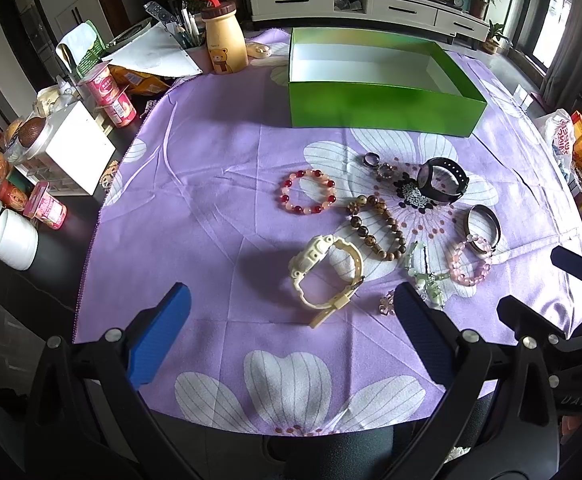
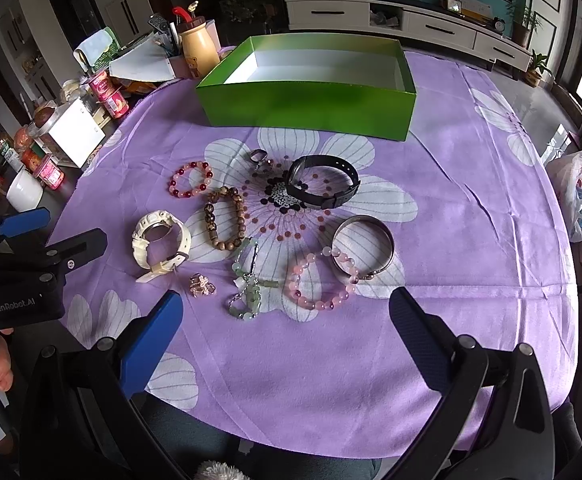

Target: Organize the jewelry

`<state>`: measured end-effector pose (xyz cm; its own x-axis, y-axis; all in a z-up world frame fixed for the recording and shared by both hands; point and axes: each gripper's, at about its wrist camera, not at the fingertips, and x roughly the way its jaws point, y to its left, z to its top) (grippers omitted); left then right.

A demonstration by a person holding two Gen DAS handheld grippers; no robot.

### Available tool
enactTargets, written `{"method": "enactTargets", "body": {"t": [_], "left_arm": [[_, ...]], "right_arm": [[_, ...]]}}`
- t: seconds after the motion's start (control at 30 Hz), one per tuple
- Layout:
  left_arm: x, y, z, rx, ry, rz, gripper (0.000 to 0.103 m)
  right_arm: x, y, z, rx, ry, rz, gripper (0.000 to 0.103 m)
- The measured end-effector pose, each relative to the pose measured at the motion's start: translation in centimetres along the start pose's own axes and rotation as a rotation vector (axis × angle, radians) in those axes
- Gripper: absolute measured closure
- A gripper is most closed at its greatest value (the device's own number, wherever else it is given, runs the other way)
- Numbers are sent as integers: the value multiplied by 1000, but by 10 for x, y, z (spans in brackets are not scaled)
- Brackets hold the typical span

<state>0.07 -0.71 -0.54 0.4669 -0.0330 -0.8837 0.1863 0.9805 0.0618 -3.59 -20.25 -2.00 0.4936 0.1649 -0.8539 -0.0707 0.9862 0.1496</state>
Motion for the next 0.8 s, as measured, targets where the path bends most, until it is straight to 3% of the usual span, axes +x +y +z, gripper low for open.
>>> {"method": "enactTargets", "body": {"t": [0.53,0.8], "left_arm": [[0,-1,-2,3,-9,-22,2],[2,3,1,-27,-28,-103,2]], "right_arm": [[-1,-1,-1,8,-10,8,1],[-2,-10,2,31,-45,35,1]]}}
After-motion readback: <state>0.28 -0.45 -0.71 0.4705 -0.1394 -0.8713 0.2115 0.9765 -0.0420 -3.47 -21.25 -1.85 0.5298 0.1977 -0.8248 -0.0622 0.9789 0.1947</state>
